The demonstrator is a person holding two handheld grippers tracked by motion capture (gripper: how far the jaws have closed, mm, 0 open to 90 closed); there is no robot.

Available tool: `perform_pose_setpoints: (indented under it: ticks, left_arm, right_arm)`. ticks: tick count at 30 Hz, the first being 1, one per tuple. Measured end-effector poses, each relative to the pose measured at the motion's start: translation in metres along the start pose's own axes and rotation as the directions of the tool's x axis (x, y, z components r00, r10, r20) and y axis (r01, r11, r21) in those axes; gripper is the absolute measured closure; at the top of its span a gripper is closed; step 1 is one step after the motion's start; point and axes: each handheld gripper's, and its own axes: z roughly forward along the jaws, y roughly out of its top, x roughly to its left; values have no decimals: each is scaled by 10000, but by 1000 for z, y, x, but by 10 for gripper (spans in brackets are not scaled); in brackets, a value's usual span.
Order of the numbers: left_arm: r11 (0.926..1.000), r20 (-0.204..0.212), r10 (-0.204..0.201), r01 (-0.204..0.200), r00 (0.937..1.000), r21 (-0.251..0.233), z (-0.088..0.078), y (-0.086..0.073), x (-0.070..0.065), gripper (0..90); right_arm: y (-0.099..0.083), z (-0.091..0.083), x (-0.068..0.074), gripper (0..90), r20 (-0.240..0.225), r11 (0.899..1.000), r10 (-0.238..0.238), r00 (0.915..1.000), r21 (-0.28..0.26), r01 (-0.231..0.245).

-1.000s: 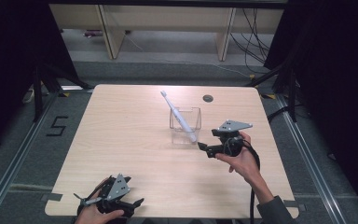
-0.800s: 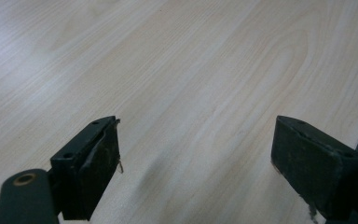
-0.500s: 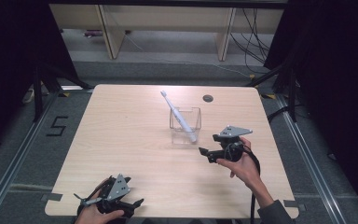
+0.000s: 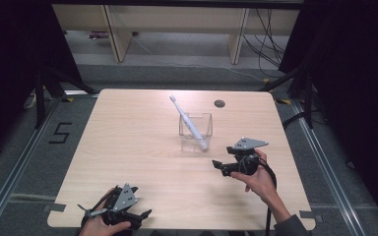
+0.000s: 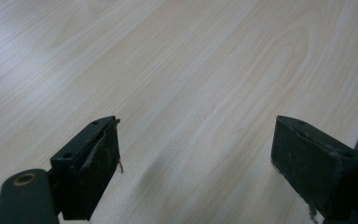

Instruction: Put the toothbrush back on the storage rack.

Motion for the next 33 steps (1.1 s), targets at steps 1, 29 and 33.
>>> perform_pose_setpoints:
  ticks: [1, 29, 33]
  left_arm:
    - [10000, 5, -2, 2, 10000, 13, 0, 0, 0, 150]
    - [9999, 7, -146, 146, 9999, -33, 0, -1, 0, 150]
    - [9999, -38, -147, 147, 9999, -8, 0, -1, 0, 150]
  right_arm:
    - [-1, 0, -2, 220, 41, 9995, -284, 9996, -122, 285]
    - [-34, -11, 5, 197, 184, 9993, -221, 9996, 318, 215]
    - [-38, -13, 5, 184, 191, 9985, -222, 9996, 496, 212]
